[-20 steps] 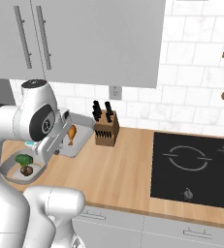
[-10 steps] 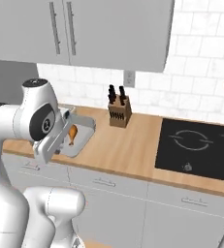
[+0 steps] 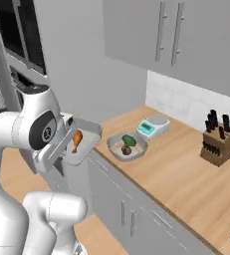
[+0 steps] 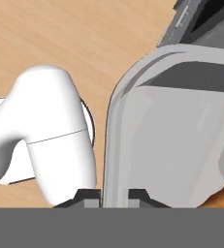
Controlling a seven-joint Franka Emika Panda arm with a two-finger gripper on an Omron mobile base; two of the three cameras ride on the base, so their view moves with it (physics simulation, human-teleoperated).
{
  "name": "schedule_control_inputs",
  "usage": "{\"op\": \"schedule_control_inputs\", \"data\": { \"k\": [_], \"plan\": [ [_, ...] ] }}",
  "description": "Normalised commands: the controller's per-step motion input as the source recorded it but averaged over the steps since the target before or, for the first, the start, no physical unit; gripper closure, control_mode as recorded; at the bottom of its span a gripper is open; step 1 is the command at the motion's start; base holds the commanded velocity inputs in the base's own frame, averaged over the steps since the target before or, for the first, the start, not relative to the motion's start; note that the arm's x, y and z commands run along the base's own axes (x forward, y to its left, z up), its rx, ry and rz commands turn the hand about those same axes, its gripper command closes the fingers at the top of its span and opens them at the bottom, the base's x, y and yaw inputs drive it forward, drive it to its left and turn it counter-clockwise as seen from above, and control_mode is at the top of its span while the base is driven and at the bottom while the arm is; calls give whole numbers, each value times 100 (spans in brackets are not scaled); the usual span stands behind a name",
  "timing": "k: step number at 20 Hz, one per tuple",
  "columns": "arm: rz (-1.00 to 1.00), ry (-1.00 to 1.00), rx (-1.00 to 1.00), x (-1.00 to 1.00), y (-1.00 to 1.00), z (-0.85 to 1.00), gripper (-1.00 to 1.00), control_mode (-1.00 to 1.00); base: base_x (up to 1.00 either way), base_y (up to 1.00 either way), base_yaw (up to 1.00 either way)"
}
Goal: Take the meat container that has the chicken drumstick and place it on the second highest rack of the freezer. Then take the vegetable container that has the mushroom and broccoli and place it on the highest rack of the freezer.
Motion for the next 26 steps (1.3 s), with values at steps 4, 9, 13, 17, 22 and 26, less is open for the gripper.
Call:
{"op": "schedule_control_inputs", "data": {
  "k": [4, 9, 13, 17, 22, 26],
  "plan": [
    [0, 0, 0, 0, 0, 0, 100, 100, -22, -3, 96],
    [0, 0, 0, 0, 0, 0, 100, 100, -9, 0, 89],
    [0, 0, 0, 0, 0, 0, 100, 100, 14, 0, 72],
    [0, 0, 0, 0, 0, 0, 100, 100, 51, 4, 40],
    [0, 0, 0, 0, 0, 0, 100, 100, 82, 1, 16],
    [0, 0, 0, 0, 0, 0, 100, 100, 98, 9, 9]
  ]
}}
